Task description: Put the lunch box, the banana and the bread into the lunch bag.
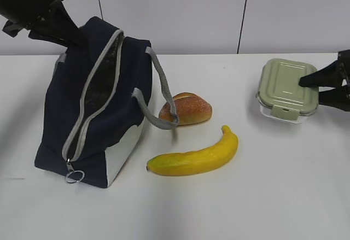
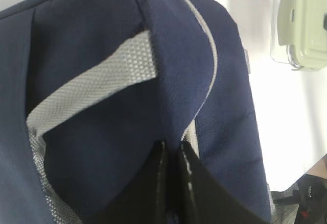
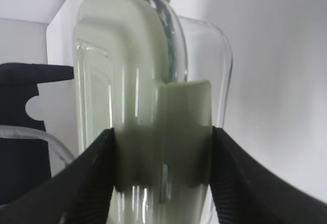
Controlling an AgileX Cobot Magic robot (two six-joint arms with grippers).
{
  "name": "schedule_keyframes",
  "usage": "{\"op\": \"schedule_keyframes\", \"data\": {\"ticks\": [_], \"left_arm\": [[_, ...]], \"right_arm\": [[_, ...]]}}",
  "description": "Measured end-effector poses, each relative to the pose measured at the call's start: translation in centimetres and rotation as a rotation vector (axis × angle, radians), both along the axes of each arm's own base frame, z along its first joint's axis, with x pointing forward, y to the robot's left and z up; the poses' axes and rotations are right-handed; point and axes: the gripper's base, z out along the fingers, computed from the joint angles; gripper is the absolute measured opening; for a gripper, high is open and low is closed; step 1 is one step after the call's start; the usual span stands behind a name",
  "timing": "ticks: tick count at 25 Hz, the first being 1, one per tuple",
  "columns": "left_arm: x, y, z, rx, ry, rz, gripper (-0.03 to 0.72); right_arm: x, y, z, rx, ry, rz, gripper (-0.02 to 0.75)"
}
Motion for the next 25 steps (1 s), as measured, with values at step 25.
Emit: {"op": "schedule_keyframes", "data": {"ticks": [25], "left_arm": [[0.1, -0.2, 0.2, -0.040, 0.017, 0.030, -0.012]], "right_arm": [[-0.1, 23.8, 15.2, -0.050, -0.063, 0.505, 0.414]]}}
